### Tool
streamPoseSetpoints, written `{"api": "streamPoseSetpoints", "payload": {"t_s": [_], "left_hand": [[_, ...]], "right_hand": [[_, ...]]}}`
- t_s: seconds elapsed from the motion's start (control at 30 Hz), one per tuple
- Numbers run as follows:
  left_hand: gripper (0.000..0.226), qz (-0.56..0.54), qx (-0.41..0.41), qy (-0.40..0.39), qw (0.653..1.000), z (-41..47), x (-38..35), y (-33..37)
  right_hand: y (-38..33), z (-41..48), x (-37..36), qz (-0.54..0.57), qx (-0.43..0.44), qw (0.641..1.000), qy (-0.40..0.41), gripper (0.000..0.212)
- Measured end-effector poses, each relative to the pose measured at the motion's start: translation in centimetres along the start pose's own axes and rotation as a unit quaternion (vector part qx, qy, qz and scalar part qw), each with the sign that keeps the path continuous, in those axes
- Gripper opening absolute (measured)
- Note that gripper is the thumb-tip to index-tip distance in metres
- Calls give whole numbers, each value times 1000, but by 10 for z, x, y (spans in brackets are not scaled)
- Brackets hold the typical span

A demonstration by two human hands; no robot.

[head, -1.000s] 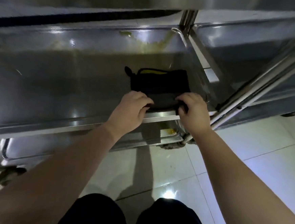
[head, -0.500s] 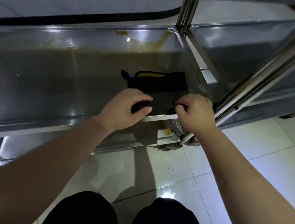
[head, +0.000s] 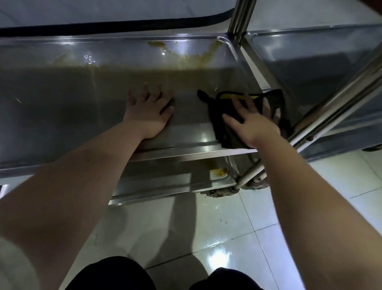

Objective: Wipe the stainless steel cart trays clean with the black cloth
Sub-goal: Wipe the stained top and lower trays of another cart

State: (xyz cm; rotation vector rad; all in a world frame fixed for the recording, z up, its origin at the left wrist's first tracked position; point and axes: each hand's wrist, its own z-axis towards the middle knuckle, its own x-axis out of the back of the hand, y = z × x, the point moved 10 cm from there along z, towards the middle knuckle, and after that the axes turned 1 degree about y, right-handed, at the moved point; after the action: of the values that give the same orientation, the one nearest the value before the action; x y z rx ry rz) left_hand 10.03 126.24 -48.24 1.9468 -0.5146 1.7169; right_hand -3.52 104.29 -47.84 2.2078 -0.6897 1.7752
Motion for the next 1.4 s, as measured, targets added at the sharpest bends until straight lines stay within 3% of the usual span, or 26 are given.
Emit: {"api": "streamPoseSetpoints", "payload": {"t_s": [0.07,0.17,0.37,0.47,0.57,0.67,0.93,1.13,1.4], "left_hand": [[52,14,3,1,1000,2,-2,2],[52,15,11,-1,1000,3,-2,2],[50,-33,7,8,999,10,3,-2],[51,-46,-3,13,999,31,11,-21],[59,-9,49,19,999,44,9,-50],[61,18,54,25,998,44,5,-50],[56,24,70,41,996,44,7,-51],[58,23,74,52,996,50,3,-55],[58,20,68,28,997,43,5,-51]], "right_hand": [[25,3,2,-3,-35,999,-9,70],[-2,1,-4,-27,-42,999,-2,72],[-103,-20,-22,-42,73,996,10,75],[-95,-17,-18,9,87,995,-45,69],[-86,-16,-21,5,118,988,-104,61],[-86,-14,-23,-59,129,989,-48,59],[-122,87,3,-55,128,988,68,57],[-141,154,18,-29,98,993,65,53],[-97,50,-7,-47,121,992,-14,59]]}}
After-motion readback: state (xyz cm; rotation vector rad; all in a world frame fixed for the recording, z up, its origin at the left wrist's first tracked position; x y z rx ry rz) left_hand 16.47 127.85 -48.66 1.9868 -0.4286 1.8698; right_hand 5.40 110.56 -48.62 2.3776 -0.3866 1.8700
